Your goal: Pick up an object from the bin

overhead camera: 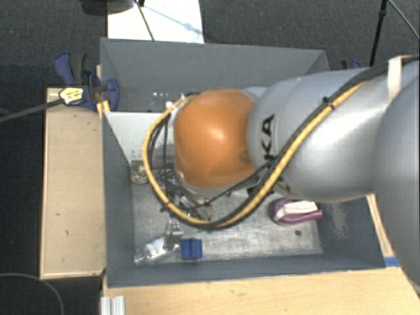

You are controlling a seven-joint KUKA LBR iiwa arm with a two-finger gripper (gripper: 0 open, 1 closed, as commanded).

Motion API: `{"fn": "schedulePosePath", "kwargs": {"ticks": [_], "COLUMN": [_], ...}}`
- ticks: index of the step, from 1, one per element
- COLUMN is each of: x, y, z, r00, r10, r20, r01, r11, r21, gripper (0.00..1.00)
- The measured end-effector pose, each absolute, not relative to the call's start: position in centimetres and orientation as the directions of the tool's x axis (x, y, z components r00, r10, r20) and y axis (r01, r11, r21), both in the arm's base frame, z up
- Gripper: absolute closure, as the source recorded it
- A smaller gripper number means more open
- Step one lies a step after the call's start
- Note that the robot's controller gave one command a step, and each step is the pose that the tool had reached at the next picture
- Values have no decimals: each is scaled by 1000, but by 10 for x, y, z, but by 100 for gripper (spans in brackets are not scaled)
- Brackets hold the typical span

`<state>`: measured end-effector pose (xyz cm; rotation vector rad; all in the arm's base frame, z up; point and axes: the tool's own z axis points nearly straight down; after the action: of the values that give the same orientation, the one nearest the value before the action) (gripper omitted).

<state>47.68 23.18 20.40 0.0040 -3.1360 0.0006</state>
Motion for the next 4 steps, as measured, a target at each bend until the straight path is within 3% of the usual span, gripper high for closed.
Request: {"fn": "schedulePosePath", "kwargs": {"ticks": [1,2,3,4], "x": [476,496,480,479], "y": [186,174,133,83], "z": [104,72,71,72], "r00": [-994,-1000,-997,-992], "r10": [-113,0,76,123], "r20": [7,0,-5,-8], "r01": [-113,0,76,123], "r11": [994,1000,997,992], "r21": [-2,3,1,1], "gripper": [0,0,0,0]}}
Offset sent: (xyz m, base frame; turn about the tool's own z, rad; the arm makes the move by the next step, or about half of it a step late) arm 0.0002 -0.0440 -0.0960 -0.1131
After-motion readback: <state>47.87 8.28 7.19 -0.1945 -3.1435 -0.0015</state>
